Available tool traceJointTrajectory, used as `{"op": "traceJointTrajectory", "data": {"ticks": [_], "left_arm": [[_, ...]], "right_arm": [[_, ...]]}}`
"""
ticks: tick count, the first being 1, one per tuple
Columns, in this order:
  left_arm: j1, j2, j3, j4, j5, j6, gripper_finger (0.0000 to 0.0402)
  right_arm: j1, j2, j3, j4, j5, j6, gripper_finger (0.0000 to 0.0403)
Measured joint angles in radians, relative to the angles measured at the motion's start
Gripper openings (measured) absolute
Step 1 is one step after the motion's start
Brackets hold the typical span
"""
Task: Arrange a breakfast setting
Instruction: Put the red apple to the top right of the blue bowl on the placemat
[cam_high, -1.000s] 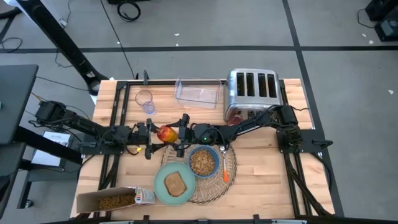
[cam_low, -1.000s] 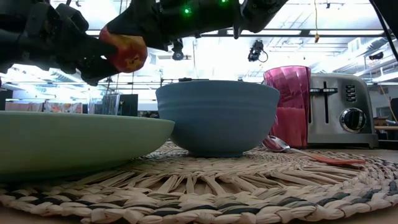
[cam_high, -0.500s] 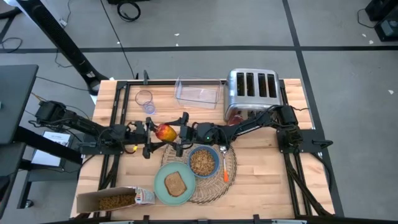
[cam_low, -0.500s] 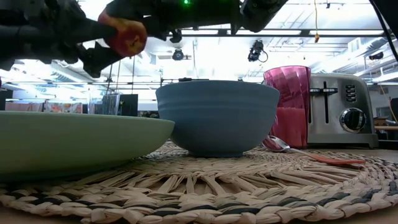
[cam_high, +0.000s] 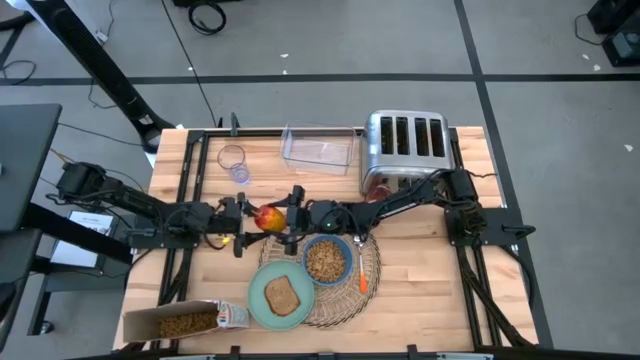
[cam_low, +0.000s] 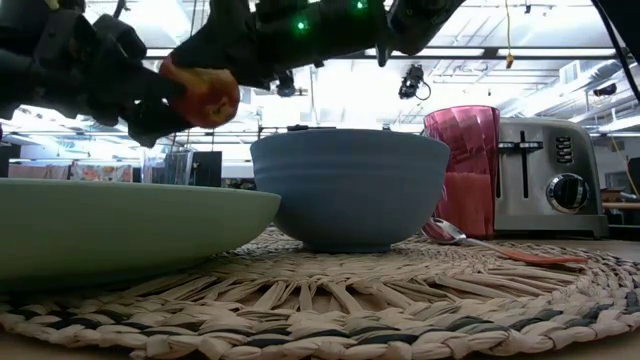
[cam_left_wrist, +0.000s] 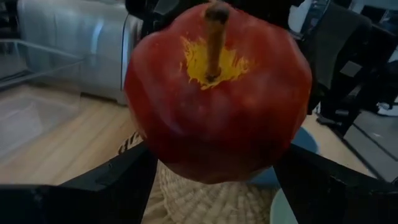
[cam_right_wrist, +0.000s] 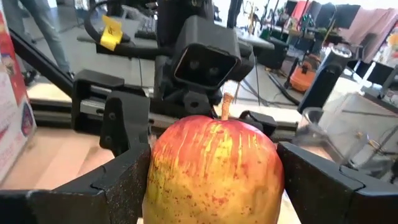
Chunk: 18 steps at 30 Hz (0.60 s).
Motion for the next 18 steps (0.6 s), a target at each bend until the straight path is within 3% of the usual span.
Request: {"op": "traceJointTrajectory", "data": {"ticks": [18], "left_arm": [[-0.001, -0.001, -0.001, -0.137, -0.014, 0.03, 0.0314]], "right_arm": [[-0.001, -0.002, -0.002, -0.065, 0.012, 0.034, 0.0319]]}}
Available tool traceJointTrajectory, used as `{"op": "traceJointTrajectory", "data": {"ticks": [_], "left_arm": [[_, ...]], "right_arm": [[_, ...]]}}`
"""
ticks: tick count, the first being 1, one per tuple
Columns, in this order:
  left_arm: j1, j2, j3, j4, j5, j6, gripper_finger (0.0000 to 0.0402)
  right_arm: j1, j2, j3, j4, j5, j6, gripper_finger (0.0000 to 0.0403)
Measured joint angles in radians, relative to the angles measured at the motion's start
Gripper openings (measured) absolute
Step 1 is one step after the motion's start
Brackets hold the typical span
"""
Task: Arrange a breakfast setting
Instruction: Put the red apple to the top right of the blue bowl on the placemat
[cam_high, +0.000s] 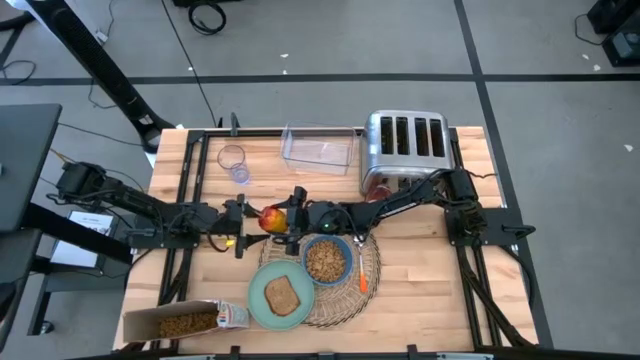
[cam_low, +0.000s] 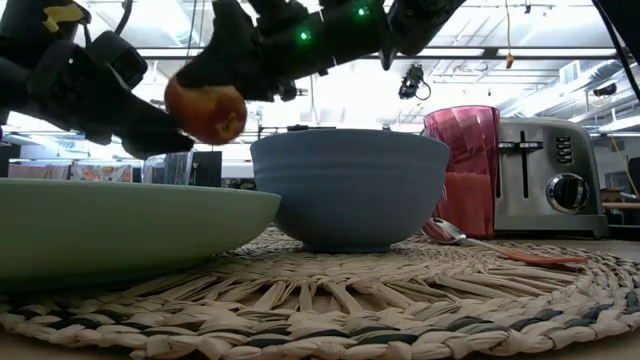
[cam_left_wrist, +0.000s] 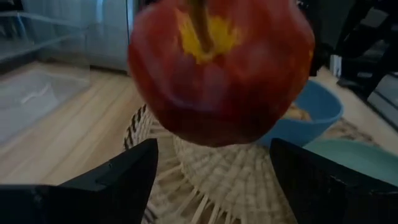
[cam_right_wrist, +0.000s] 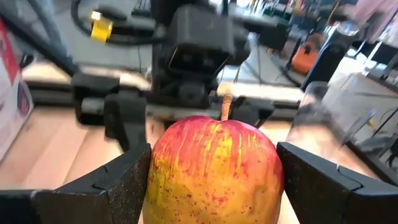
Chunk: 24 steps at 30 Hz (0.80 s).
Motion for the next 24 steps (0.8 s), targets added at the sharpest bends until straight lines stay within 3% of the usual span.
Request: {"op": "traceJointTrajectory", "data": {"ticks": [10, 16, 24], "left_arm": [[-0.002, -0.001, -0.002, -0.06, 0.069, -0.02, 0.0314], [-0.002, -0.038, -0.003, -0.067, 0.068, -0.01, 0.0311], [0.0, -0.176, 0.011, -0.053, 0.061, 0.024, 0.0265]], "right_arm": [[0.006, -0.021, 0.0, -0.213, -0.032, -0.019, 0.0318], [0.029, -0.046, 0.0, -0.284, 0.003, -0.006, 0.0318], [0.059, -0.082, 0.0, -0.336, 0.033, -0.019, 0.0318]]}}
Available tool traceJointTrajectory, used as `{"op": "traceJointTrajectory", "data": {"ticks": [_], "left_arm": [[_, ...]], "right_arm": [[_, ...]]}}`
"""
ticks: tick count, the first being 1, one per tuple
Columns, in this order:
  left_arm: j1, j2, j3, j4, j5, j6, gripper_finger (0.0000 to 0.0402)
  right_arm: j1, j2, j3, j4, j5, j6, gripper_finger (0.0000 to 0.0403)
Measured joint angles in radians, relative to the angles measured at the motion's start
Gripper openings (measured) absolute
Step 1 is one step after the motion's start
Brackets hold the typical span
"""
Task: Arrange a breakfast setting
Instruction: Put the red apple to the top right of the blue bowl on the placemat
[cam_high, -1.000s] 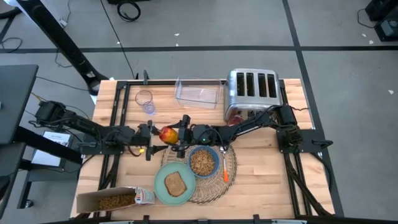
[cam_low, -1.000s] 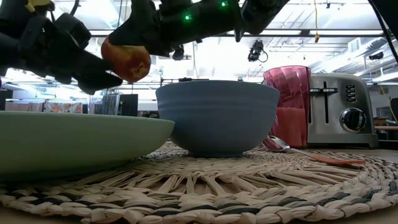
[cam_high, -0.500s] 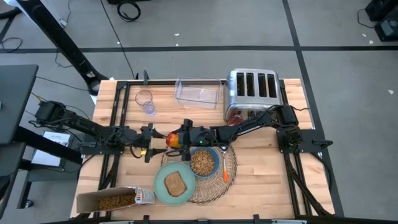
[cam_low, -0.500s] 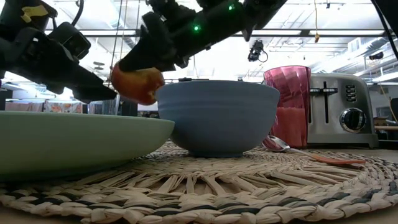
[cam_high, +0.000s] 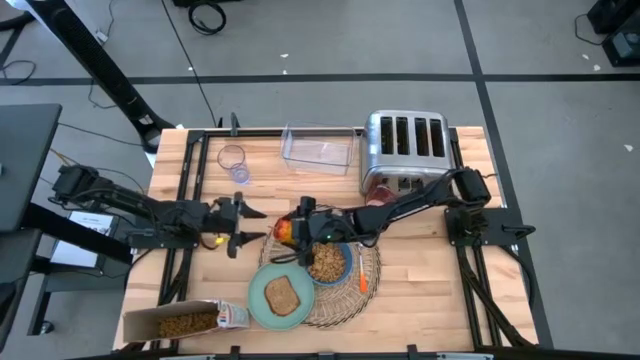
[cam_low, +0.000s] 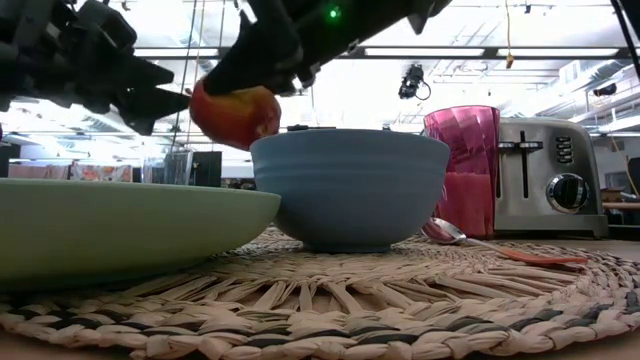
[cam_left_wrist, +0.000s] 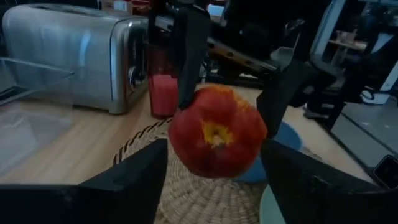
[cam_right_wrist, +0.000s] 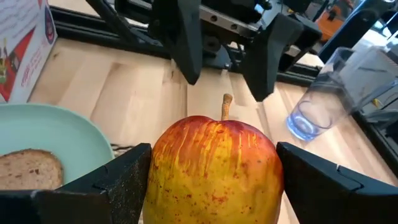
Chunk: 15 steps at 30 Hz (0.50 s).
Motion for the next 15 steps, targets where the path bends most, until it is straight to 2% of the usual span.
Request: {"op": "traceJointTrajectory", "data": {"ticks": [9, 15], "left_arm": [[0.0, -0.017, 0.0, 0.027, 0.0, -0.009, 0.0183], [0.001, 0.01, 0.0, 0.062, 0.0, -0.005, 0.0151]], "right_arm": [[-0.013, -0.019, 0.0, 0.003, -0.026, -0.056, 0.0318], [-0.03, -0.018, 0.0, 0.025, -0.075, -0.06, 0.0318]]}}
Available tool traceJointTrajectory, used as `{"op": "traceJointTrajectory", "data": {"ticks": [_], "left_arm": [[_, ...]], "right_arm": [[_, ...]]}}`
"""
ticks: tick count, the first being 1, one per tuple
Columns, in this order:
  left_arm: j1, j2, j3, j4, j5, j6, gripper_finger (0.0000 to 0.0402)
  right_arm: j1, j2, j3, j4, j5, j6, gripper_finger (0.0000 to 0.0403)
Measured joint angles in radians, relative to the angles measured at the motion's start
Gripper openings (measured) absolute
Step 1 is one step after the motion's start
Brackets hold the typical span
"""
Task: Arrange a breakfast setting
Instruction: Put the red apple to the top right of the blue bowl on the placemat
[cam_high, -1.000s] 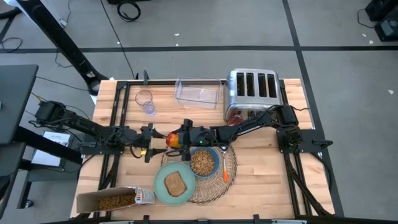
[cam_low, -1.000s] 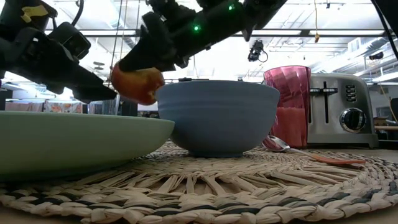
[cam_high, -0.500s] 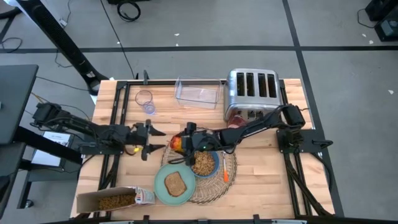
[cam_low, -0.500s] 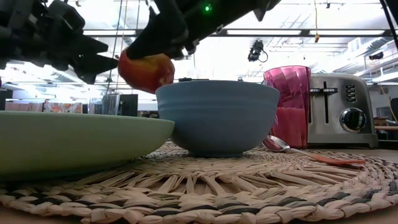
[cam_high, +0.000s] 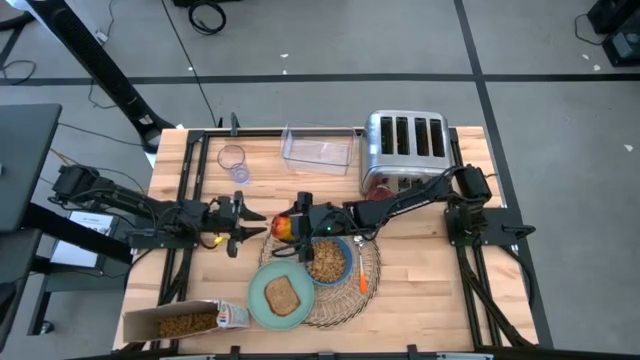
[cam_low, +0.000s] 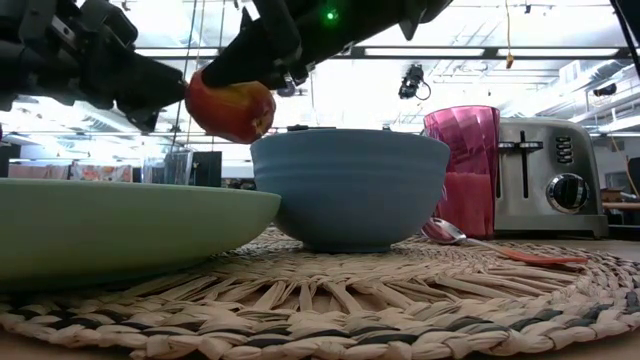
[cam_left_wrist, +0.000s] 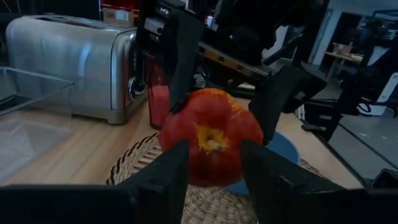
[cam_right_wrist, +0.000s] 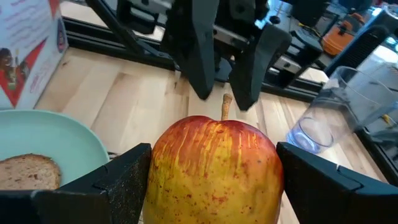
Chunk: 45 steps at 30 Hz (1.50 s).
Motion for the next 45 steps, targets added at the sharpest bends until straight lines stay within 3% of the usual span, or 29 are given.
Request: {"op": "traceJointTrajectory", "data": {"ticks": [11, 15, 31, 45], "left_arm": [[0.021, 0.072, 0.001, 0.12, -0.001, 0.0, 0.014], [0.021, 0.1, 0.023, 0.062, 0.009, -0.001, 0.0133], [0.02, 0.169, 0.077, 0.002, 0.02, -0.024, 0.0018], [0.028, 0.171, 0.107, -0.035, 0.002, -0.001, 0.0018]], "right_arm": [[-0.017, 0.001, 0.0, 0.004, -0.049, -0.017, 0.0318], [-0.017, 0.002, 0.001, 0.01, -0.049, -0.017, 0.0318], [-0.017, 0.002, 0.0, -0.01, -0.045, -0.025, 0.0318], [-0.016, 0.002, 0.003, 0.018, -0.048, -0.052, 0.0369]]}}
